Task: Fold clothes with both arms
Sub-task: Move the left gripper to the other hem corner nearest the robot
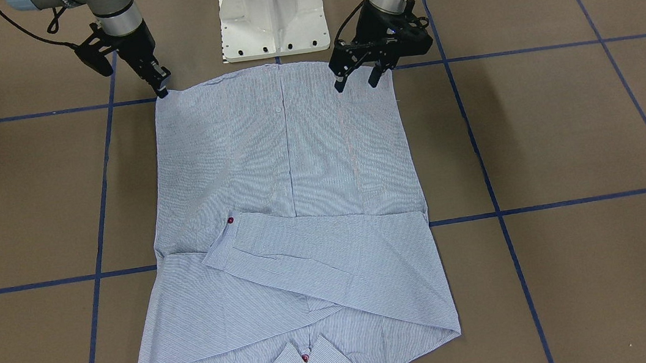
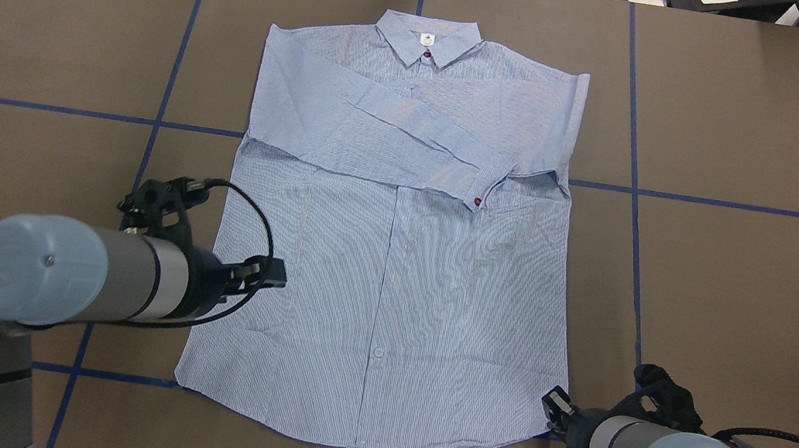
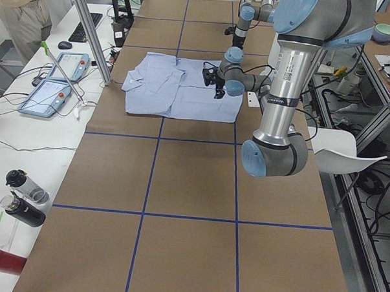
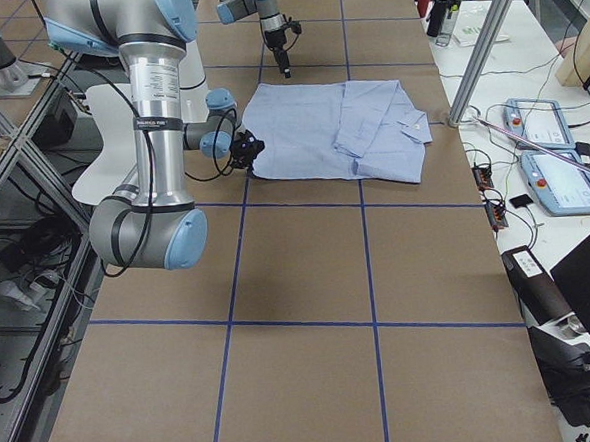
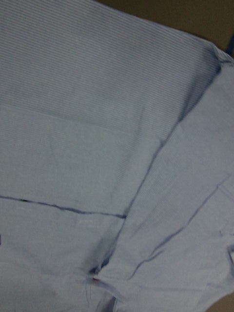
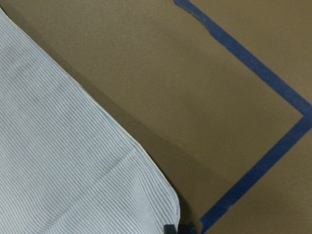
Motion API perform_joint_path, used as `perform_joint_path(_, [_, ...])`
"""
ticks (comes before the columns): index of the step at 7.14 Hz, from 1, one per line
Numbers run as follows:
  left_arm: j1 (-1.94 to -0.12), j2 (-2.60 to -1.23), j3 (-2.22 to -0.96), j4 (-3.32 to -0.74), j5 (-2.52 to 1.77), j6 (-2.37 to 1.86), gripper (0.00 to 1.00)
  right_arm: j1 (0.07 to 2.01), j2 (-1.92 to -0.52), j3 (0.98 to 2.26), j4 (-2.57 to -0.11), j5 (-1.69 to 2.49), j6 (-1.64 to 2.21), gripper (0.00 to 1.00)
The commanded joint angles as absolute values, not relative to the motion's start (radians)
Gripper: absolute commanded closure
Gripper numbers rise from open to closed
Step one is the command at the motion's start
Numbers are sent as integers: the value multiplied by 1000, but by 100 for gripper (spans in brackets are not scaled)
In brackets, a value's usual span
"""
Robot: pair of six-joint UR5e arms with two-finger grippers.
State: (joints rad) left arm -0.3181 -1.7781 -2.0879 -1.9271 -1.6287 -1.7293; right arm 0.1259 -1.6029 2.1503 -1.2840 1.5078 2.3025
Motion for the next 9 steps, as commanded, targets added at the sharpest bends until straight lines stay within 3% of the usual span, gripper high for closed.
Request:
perform_joint_path(1, [-214, -1640, -2149, -1922, -1603, -1825, 21, 127, -1608, 2154, -1284, 1509, 2301, 100])
perform_joint_path(4, [-161, -1560, -2152, -1963, -1603, -1893, 22, 135, -1608, 2155, -1284, 1514, 2298, 100])
perform_joint_path(9, [-135, -1612, -2083, -1983, -1605, -1904, 27, 135, -1612, 2155, -1284, 1514, 2296, 100])
